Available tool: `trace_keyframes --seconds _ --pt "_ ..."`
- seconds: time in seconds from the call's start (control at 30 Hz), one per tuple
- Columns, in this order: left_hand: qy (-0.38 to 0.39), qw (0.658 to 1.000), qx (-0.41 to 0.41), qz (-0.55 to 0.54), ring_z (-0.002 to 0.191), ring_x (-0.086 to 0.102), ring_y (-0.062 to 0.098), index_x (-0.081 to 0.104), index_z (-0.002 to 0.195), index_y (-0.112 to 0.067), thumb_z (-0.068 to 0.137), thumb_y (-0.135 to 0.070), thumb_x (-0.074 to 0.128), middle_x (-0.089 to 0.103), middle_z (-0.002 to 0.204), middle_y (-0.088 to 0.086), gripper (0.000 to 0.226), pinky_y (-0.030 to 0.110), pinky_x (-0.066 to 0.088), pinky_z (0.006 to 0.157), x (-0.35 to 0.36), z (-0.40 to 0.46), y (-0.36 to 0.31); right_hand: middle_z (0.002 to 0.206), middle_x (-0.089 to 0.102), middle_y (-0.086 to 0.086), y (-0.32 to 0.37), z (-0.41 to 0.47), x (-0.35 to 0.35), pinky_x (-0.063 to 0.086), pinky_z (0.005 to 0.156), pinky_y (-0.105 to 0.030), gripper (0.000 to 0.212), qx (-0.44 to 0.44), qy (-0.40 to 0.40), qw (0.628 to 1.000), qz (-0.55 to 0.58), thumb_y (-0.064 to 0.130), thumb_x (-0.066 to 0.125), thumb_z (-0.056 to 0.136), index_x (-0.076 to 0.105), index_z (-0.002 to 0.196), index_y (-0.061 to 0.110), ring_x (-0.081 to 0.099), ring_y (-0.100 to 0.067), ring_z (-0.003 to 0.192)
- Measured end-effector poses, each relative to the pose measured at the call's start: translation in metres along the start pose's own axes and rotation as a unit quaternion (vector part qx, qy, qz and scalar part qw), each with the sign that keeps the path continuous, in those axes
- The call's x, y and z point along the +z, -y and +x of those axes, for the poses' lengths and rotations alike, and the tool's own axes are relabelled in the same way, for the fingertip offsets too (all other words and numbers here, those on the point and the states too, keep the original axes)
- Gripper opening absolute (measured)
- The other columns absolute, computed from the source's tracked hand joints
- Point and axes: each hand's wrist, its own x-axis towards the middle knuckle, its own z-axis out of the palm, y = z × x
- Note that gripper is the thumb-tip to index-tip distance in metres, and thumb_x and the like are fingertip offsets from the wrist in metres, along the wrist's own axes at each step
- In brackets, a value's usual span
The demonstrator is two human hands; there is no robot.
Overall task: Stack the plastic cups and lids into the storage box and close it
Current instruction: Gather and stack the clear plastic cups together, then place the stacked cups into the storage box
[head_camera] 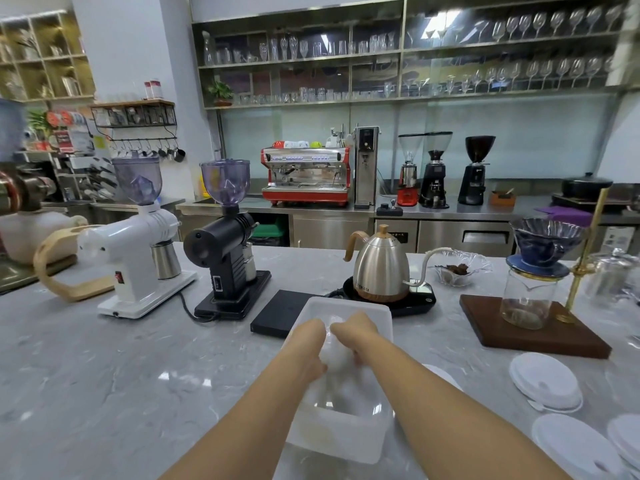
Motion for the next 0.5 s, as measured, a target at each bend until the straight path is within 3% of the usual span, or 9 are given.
trace_keyframes --seconds 0.1,0.2,0.27,0.3,0.33,0.4,0.43,0.5 --pt "-0.006 1.000 -0.003 0.003 0.081 0.041 0.029 0.045 0.082 -0.011 0.100 -0.011 0.041 0.036 0.082 0.006 0.019 0.039 0.038 0.075 -0.001 -0.015 0.000 0.078 0.053 -0.001 -0.001 0.000 0.001 0.044 0.065 -0.029 0.016 -0.009 -0.027 0.999 -0.023 0.025 0.059 0.087 0.055 0.094 0.011 0.056 -0.022 0.075" --pt "-0.009 1.000 -0.006 -0.018 0.075 0.046 0.018 0.048 0.093 -0.012 0.103 -0.016 0.042 0.033 0.078 0.004 0.012 0.032 0.044 0.075 -0.006 -0.027 -0.003 0.105 0.063 -0.002 0.000 -0.003 0.002 0.043 0.068 -0.029 0.045 -0.022 -0.060 0.997 -0.044 0.026 0.062 0.088 0.049 0.127 0.008 0.056 -0.021 0.084" --pt "-0.006 1.000 -0.009 -0.021 0.064 0.043 0.021 0.052 0.097 -0.011 0.103 -0.017 0.045 0.038 0.078 0.005 0.011 0.029 0.044 0.068 -0.009 -0.033 -0.010 0.123 0.062 -0.005 0.001 -0.007 0.001 0.043 0.070 -0.030 0.061 -0.034 -0.075 0.995 -0.049 0.028 0.062 0.090 0.038 0.141 0.008 0.058 -0.024 0.093" --pt "-0.001 0.999 -0.022 -0.030 0.072 0.050 0.027 0.055 0.106 -0.009 0.103 -0.018 0.047 0.047 0.086 0.009 0.012 0.033 0.050 0.074 -0.009 -0.037 -0.013 0.126 0.061 -0.006 0.002 -0.008 0.000 0.043 0.072 -0.030 0.063 -0.040 -0.077 0.995 -0.049 0.030 0.062 0.091 0.036 0.144 0.007 0.059 -0.025 0.097" --pt "0.006 0.999 -0.035 -0.028 0.095 0.060 0.034 0.055 0.123 -0.007 0.103 -0.021 0.050 0.056 0.107 0.013 0.025 0.041 0.053 0.091 -0.010 -0.040 -0.015 0.128 0.061 -0.008 0.004 -0.009 -0.002 0.043 0.073 -0.030 0.064 -0.046 -0.078 0.995 -0.044 0.031 0.062 0.092 0.035 0.144 0.006 0.061 -0.026 0.101" --pt "0.005 0.999 -0.044 -0.009 0.141 0.045 0.040 0.040 0.152 -0.006 0.103 -0.028 0.055 0.042 0.154 0.019 0.056 0.050 0.040 0.116 -0.012 -0.042 -0.022 0.128 0.060 -0.011 0.011 -0.012 -0.006 0.043 0.073 -0.031 0.060 -0.059 -0.075 0.995 -0.023 0.031 0.060 0.093 0.036 0.141 0.004 0.062 -0.027 0.104" --pt "0.009 0.999 -0.038 0.000 0.145 0.039 0.040 0.034 0.156 -0.005 0.102 -0.029 0.058 0.035 0.159 0.021 0.064 0.051 0.038 0.118 -0.013 -0.043 -0.026 0.121 0.062 -0.011 0.017 -0.015 -0.011 0.043 0.070 -0.030 0.052 -0.074 -0.073 0.995 -0.013 0.029 0.060 0.092 0.041 0.135 0.004 0.062 -0.026 0.097" --pt "0.025 0.999 -0.020 0.024 0.134 0.046 0.039 0.036 0.154 -0.004 0.099 -0.031 0.063 0.040 0.149 0.021 0.067 0.048 0.044 0.111 -0.013 -0.049 -0.033 0.088 0.059 -0.007 0.030 -0.023 -0.025 0.038 0.057 -0.028 0.021 -0.130 -0.075 0.989 -0.009 0.022 0.059 0.090 0.056 0.102 0.006 0.053 -0.018 0.069"
